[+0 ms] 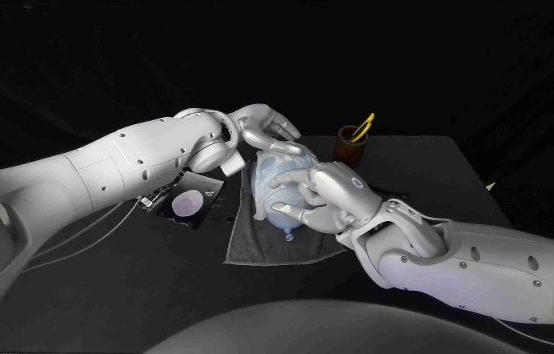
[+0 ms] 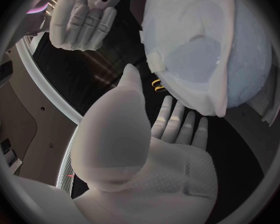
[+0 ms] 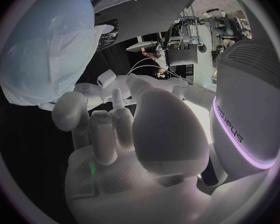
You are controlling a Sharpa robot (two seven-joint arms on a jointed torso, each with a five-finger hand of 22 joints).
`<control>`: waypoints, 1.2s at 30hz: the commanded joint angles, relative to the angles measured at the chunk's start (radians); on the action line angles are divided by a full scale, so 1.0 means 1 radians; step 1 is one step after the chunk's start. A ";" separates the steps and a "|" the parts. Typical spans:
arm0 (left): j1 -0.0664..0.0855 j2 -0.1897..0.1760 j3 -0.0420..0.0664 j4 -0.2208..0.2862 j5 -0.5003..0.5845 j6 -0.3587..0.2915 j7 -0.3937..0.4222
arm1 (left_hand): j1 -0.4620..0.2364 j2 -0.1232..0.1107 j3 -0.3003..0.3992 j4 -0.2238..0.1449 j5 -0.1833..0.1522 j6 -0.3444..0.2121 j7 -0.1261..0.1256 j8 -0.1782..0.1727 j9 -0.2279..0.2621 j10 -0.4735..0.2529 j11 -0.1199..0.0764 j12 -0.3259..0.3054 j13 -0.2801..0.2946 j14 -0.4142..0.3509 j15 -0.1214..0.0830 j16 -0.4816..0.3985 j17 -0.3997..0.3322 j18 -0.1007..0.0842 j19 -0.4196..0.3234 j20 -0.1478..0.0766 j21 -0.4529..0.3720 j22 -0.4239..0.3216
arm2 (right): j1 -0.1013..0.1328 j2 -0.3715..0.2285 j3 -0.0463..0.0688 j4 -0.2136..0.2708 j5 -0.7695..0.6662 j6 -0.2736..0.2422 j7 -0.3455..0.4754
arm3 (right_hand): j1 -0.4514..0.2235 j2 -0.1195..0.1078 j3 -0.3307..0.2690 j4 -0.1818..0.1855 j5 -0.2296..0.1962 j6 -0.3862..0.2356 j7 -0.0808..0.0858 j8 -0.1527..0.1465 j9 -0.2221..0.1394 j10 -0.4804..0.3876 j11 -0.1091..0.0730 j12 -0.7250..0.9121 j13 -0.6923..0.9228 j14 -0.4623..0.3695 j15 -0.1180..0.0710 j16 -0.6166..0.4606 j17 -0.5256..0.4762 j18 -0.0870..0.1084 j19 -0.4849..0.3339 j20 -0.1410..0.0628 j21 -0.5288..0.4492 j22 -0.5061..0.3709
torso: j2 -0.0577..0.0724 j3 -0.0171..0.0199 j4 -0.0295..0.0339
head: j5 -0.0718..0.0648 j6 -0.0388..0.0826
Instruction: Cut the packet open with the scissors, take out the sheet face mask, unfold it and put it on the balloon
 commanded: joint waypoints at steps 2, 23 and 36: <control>0.015 -0.035 0.008 0.050 0.134 0.025 0.020 | 0.010 -0.003 -0.005 -0.002 0.003 0.011 0.078 0.008 0.002 0.008 0.000 0.000 -0.001 0.004 -0.001 0.002 0.000 -0.002 0.004 -0.001 0.001 0.001 | 0.002 -0.033 0.000 0.016 0.214 -0.040 0.238 | 0.008 -0.010 0.009 0.003 -0.001 0.012 -0.001 -0.011 -0.003 0.052 0.010 -0.043 0.163 0.085 0.001 -0.019 0.184 0.025 -0.033 -0.002 -0.047 -0.044 | 0.000 -0.0007 0.0007 | 0.002 0.000; 0.049 -0.215 0.015 0.158 0.328 -0.068 0.114 | 0.047 0.038 0.046 -0.004 0.001 0.036 0.078 0.020 0.007 0.047 0.002 0.002 0.001 0.045 0.007 0.010 0.008 0.000 0.017 -0.002 0.004 0.003 | 0.055 -0.191 0.001 -0.008 0.705 0.000 0.425 | 0.029 -0.050 0.149 -0.021 -0.003 0.008 0.022 -0.090 -0.004 -0.283 0.028 -1.095 -0.628 -0.244 0.026 -0.896 -0.678 0.079 -0.296 0.027 -0.658 -0.525 | 0.000 -0.0005 0.0008 | 0.013 0.000; -0.014 -0.346 -0.009 0.245 0.357 -0.300 0.208 | 0.075 0.039 0.057 -0.005 0.001 0.044 0.080 0.017 0.002 0.076 0.007 -0.003 -0.001 0.170 0.002 0.037 0.032 0.007 0.122 -0.004 0.028 0.016 | 0.077 -0.205 -0.001 -0.127 0.739 0.058 0.214 | -0.035 -0.102 0.056 0.002 -0.006 -0.106 0.112 -0.158 -0.008 -0.439 0.141 -1.334 -0.937 -0.500 0.154 -1.272 -0.845 0.061 -0.488 0.138 -0.925 -0.708 | 0.003 -0.0018 0.0023 | -0.004 0.000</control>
